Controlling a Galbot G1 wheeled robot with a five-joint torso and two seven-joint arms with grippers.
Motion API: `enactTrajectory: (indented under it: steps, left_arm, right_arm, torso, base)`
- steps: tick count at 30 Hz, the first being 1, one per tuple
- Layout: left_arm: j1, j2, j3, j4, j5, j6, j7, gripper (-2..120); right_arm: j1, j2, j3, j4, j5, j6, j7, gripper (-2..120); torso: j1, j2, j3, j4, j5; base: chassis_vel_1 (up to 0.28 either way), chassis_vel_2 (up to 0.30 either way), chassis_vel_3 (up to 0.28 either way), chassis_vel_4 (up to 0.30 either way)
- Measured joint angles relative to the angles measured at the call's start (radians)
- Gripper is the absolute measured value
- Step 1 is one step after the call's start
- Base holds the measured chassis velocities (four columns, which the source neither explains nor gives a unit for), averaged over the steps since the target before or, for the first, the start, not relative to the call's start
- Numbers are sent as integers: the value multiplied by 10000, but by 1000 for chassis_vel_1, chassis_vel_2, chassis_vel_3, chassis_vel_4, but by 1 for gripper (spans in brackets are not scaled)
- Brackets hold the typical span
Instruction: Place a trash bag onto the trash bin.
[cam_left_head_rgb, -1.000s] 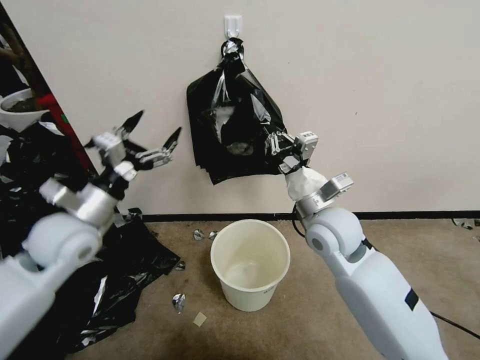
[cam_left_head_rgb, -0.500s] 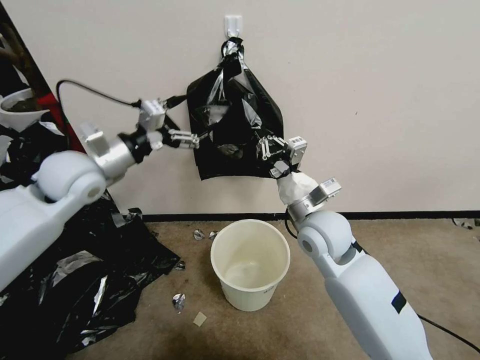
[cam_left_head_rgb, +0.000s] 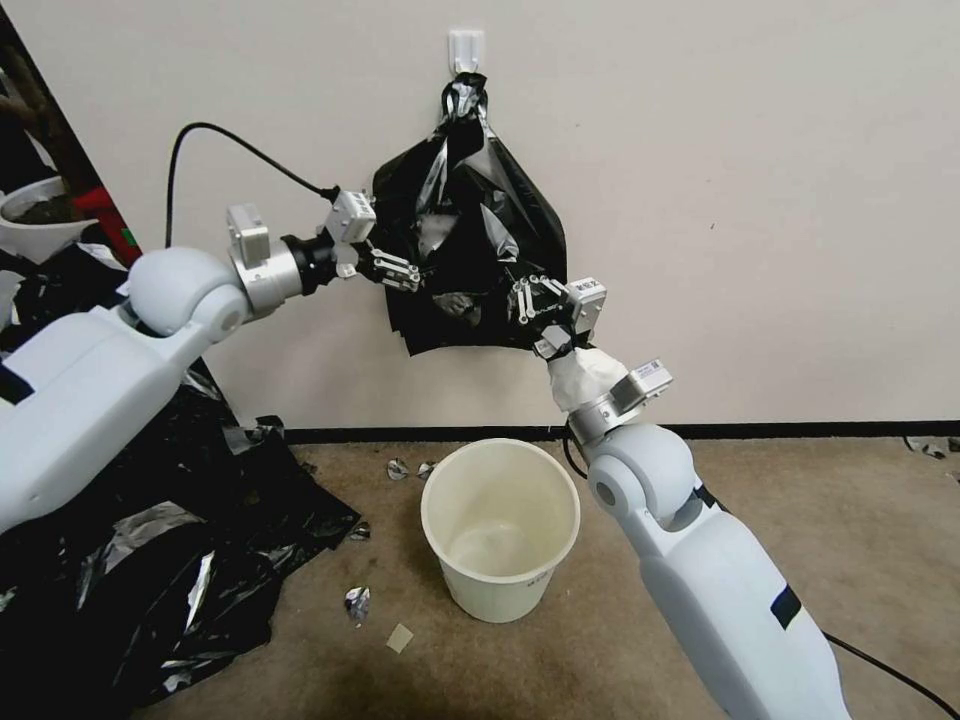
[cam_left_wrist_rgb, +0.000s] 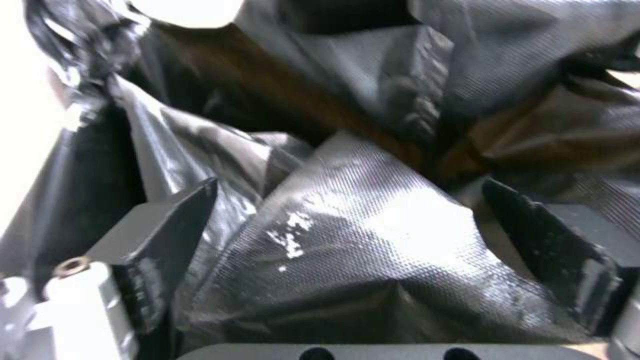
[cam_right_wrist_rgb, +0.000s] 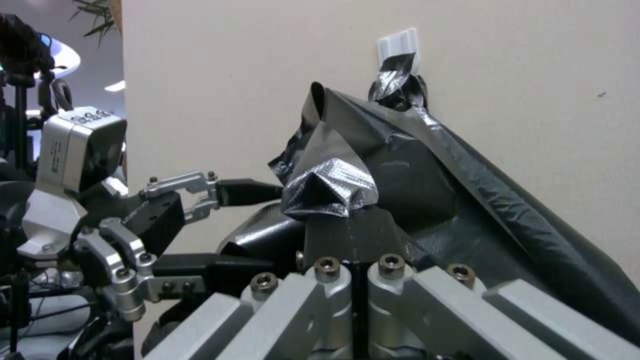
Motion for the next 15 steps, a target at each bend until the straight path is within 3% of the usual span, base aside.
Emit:
enactTrajectory:
  steps: [7,15]
  left_arm:
    - [-111,61,-17,77,433,545,756,70]
    - [85,67,-275,105,640,684,438,42]
  right_arm:
    - [74,40,-5,-42,-17,39,-4,0]
    - [79,19,-10,-28,-18,112,-21,0]
  torso:
    - [0,0,0,1,-1]
    - [0,0,0,1,-1]
  base:
    - [0,0,0,0]
    - [0,0,0,0]
